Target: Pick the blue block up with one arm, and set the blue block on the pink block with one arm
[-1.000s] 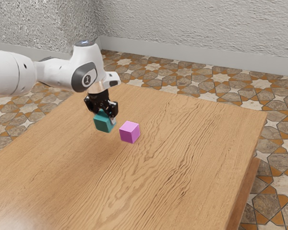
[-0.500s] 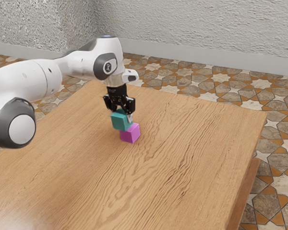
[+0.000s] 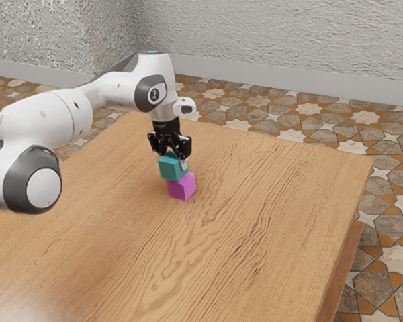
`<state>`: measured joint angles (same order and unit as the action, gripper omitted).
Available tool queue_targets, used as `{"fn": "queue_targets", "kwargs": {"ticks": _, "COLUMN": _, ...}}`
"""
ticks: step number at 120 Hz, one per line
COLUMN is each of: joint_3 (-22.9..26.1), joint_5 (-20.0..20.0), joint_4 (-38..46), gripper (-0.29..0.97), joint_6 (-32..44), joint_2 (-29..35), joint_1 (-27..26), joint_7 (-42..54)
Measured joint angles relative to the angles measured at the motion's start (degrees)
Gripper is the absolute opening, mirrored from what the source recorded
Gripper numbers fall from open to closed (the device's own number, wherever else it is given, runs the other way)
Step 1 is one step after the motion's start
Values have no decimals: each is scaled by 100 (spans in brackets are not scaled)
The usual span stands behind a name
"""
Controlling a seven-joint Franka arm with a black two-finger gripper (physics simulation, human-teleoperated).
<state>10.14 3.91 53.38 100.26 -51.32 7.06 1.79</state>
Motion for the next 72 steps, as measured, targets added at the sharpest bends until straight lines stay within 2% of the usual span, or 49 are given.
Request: {"fn": "queue_targets", "kwargs": {"ticks": 72, "joint_3": 29, "joint_5": 51, "joint_4": -148, "gripper": 36, "joint_6": 94, "joint_2": -113, "joint_1": -81, "joint_7": -67}}
